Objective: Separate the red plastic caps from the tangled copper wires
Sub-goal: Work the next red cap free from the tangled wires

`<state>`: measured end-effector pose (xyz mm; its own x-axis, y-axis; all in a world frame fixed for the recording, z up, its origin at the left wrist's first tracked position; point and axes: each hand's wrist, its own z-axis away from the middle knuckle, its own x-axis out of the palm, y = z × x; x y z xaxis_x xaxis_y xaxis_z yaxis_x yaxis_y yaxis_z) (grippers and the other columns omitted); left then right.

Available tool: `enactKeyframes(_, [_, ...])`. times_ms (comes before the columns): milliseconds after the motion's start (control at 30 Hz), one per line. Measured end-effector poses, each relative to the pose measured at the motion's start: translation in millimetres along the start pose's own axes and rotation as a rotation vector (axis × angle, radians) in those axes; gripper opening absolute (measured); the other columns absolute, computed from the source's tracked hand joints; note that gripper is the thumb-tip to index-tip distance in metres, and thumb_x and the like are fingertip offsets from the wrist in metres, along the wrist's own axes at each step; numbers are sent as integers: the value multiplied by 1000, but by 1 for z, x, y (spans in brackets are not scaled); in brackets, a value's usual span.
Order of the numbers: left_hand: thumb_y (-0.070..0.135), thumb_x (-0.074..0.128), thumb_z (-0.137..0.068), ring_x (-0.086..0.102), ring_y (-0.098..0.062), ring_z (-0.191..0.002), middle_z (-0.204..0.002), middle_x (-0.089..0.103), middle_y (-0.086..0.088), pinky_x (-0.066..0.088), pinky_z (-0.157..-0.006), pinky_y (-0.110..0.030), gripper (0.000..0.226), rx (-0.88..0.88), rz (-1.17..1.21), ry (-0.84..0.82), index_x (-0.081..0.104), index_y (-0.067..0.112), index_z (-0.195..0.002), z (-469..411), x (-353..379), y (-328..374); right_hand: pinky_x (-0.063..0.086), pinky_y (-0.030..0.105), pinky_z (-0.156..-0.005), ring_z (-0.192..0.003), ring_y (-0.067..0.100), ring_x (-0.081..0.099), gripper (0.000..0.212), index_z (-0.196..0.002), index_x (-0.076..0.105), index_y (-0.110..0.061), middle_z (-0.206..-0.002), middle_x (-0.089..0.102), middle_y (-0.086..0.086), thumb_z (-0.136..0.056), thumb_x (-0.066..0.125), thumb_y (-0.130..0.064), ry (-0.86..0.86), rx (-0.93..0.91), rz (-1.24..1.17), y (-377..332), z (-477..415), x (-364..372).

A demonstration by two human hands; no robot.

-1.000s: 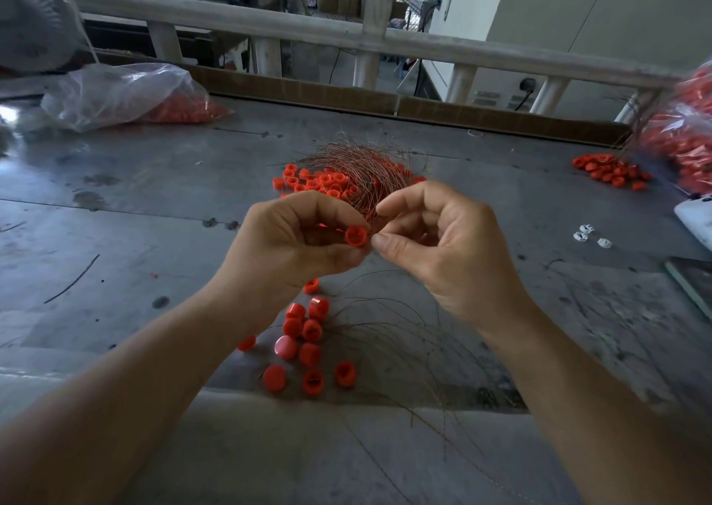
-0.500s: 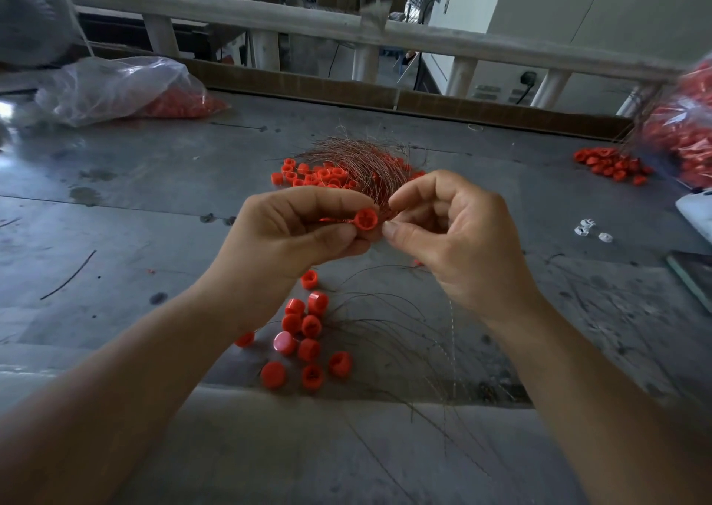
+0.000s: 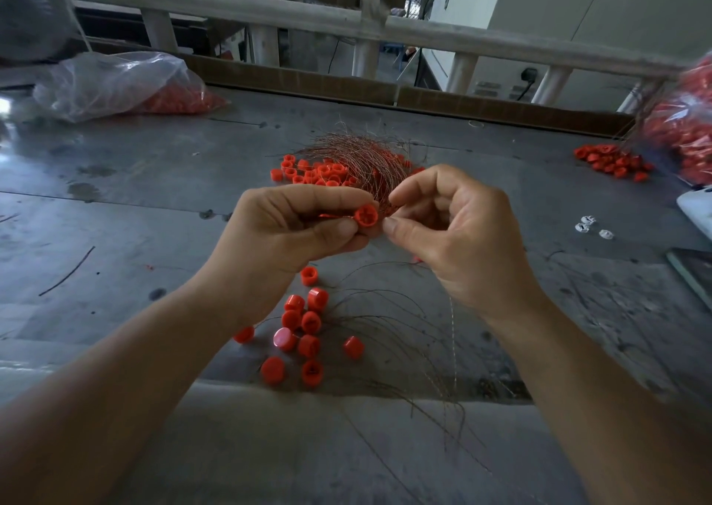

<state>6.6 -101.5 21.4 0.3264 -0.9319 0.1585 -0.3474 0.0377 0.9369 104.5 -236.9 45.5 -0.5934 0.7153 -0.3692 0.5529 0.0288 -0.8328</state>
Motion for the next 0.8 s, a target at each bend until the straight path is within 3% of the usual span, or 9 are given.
enactKeyframes(300, [7, 61, -66, 70, -19, -84, -85, 74, -4, 54, -72, -21, 26, 0, -17, 2, 74, 16, -87, -1, -1, 0, 48, 11, -55, -60, 0, 59, 29, -76, 57, -26, -63, 60, -9, -75, 70, -1, 1, -25, 16, 1, 0, 0])
enactKeyframes(533, [4, 61, -62, 71, -16, -77, -80, 74, -4, 55, -67, -20, 26, -55, 99, 10, 76, 15, -80, -2, -1, 1, 44, 9, -54, -65, 0, 61, 28, -78, 58, -23, -67, 64, -9, -76, 67, 4, -36, 5, -65, 1, -1, -5])
enactKeyframes(800, [10, 66, -61, 70, -13, -75, -84, 73, -6, 54, -64, -17, 22, -101, 198, -110, 75, 13, -80, -1, -2, 2, 50, 16, -55, -61, 5, 61, 28, -79, 56, -18, -68, 63, -4, -71, 71, 5, -47, 107, -183, 1, 0, -2])
